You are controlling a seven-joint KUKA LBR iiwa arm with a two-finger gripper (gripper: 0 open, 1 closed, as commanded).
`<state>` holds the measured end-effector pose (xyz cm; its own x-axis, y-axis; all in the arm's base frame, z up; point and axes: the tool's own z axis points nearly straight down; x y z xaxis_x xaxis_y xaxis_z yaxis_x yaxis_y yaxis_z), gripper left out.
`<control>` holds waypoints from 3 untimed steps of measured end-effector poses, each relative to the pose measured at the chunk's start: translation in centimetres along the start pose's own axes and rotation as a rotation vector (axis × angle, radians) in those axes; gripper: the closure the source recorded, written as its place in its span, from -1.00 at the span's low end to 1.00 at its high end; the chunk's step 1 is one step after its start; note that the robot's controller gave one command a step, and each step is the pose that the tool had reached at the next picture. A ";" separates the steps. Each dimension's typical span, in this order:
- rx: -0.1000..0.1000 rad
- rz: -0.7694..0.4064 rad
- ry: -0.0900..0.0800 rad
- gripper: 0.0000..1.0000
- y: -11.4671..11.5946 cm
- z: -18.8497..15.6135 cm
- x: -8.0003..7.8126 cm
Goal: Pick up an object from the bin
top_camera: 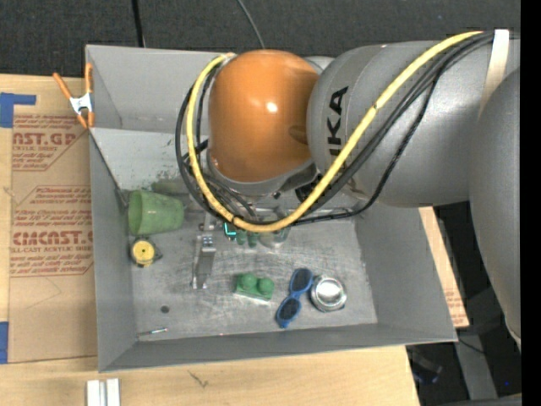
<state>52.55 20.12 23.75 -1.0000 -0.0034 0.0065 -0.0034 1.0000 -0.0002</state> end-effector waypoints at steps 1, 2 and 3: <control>0.002 -0.174 0.002 -1.00 -5.9 10.2 4.5; 0.004 -0.154 -0.006 -1.00 -14.8 10.6 2.8; -0.004 0.176 -0.015 -1.00 -16.0 16.6 1.5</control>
Offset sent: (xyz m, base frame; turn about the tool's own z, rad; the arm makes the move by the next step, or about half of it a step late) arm -0.0433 -0.0573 -0.0973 -0.1749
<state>50.97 4.07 7.14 -0.9851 0.1720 -0.0079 0.1720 0.9851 0.0043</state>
